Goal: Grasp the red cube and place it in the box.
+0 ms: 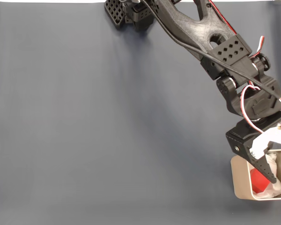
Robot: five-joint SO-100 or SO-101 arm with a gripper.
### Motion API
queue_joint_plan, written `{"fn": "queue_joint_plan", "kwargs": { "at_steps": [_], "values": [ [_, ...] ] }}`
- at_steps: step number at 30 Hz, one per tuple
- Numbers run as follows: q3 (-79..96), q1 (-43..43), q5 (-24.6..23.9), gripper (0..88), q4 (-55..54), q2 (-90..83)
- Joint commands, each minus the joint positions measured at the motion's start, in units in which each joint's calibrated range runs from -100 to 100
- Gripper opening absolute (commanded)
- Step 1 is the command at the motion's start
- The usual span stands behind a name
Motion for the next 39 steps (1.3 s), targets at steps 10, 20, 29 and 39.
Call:
{"fn": "queue_joint_plan", "kwargs": {
  "at_steps": [10, 20, 29, 39],
  "values": [
    [-2.65, -0.43, 0.05, 50.0, -1.69, -1.13],
    [-2.02, -0.29, 0.10, 50.0, -2.43, -1.56],
    [-1.01, -0.22, -0.10, 46.6, -2.43, -2.34],
    [9.02, 7.38, 0.05, 0.0, -2.27, -11.01]
  ]
}}
